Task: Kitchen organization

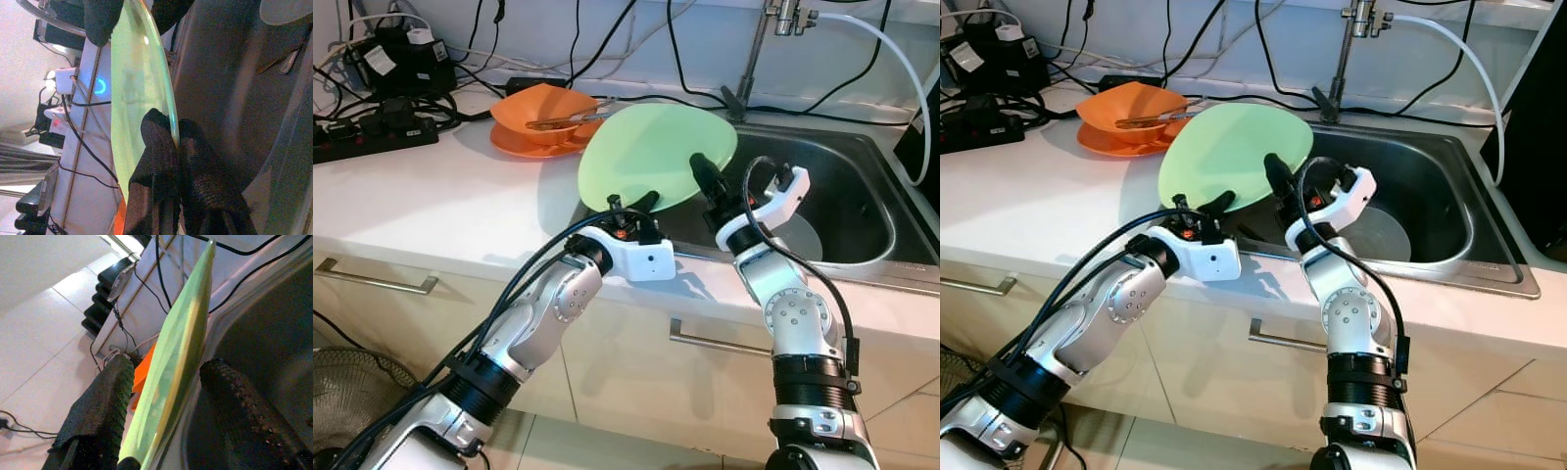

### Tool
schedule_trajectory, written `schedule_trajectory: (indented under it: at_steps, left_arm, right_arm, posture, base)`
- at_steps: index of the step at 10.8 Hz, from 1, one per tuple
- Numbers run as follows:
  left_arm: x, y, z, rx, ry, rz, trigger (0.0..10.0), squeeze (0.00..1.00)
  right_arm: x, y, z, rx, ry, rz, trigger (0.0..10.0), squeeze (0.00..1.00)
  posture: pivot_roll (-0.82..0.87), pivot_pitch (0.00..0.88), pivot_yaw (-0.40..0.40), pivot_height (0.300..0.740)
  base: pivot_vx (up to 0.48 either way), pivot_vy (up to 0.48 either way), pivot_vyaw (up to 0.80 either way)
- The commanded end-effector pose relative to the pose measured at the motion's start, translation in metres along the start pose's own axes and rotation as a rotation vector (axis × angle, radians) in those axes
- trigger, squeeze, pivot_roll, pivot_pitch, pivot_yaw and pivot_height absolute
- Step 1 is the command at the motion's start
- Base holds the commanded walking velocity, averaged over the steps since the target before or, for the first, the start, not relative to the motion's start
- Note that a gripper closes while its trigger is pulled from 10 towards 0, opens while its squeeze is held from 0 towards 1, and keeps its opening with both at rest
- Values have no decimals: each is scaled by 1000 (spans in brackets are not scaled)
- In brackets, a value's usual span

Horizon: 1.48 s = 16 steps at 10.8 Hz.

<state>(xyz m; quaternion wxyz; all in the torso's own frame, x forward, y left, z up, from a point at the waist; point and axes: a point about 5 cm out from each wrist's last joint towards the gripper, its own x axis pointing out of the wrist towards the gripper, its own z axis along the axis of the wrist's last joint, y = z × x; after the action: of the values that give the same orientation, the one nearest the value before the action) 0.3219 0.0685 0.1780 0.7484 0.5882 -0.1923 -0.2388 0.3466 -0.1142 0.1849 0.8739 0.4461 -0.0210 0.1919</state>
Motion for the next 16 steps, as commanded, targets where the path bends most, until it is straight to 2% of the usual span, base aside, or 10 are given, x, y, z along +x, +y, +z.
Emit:
schedule_trajectory:
  at_steps: [1,2,12,13,16]
  left_arm:
    - [-1,8,8,16,-43,29,10000,0]
    - [-1,8,8,18,-47,24,10000,0]
    - [-2,8,6,46,-42,33,10000,0]
    - [-2,9,5,36,-37,34,10000,1000]
    - [-1,11,5,42,-35,46,10000,1000]
  right_arm:
    - [4,2,4,-12,-14,-3,8980,0]
    - [4,0,4,-9,-16,-11,196,0]
    - [5,-1,0,-4,-13,-20,0,0]
    - [5,-1,0,-2,-10,-19,0,0]
    - [6,-2,-1,9,-18,-28,0,0]
  posture:
    - [202,2,4,740]
    - [204,2,4,740]
    - [204,0,3,740]
    - [205,0,3,740]
    - [207,0,6,740]
  base:
    - [0,0,0]
    - [0,0,0]
    - [0,0,0]
    - [0,0,0]
    - [0,0,0]
